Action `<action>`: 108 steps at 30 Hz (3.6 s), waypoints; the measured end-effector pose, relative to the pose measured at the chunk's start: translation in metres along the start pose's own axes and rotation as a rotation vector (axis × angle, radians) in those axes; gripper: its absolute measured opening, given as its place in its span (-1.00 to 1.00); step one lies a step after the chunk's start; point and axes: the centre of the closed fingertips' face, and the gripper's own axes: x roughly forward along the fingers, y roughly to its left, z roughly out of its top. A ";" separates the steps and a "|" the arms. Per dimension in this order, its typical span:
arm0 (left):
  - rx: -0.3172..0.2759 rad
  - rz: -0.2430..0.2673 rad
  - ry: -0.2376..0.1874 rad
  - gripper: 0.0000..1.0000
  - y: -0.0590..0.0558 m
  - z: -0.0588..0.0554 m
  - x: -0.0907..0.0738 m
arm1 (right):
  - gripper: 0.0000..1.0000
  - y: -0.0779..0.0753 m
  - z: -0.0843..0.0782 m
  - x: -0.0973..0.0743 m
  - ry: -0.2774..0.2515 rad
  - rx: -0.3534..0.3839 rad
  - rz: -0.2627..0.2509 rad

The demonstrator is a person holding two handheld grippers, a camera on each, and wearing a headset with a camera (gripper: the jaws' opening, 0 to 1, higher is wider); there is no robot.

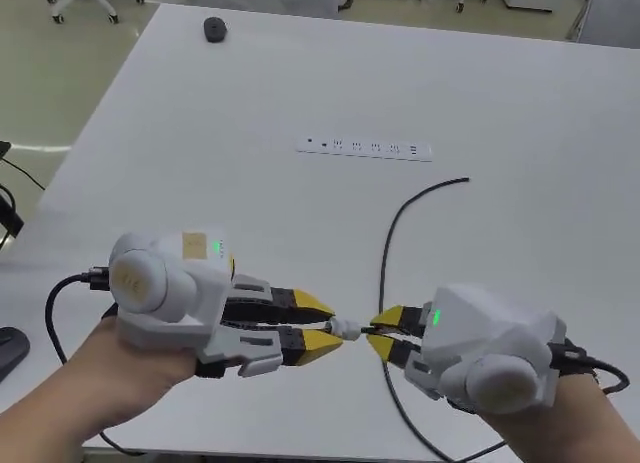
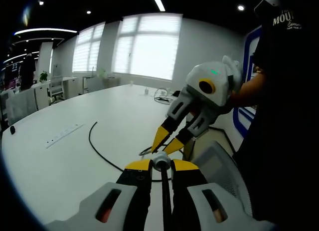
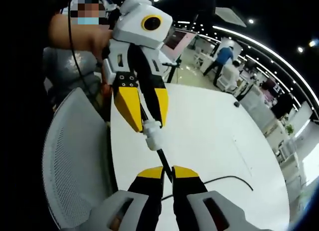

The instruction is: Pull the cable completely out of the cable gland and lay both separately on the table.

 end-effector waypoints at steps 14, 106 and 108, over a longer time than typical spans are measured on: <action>-0.007 0.002 -0.007 -0.70 0.002 -0.001 -0.002 | -0.98 -0.007 -0.051 0.008 0.039 0.342 0.026; -0.053 0.004 -0.037 -0.70 0.004 -0.001 -0.001 | -1.00 -0.009 -0.044 0.020 0.087 0.089 0.031; -0.051 0.005 -0.038 -0.70 0.005 -0.003 0.000 | -1.00 -0.011 -0.040 0.022 0.086 0.083 0.031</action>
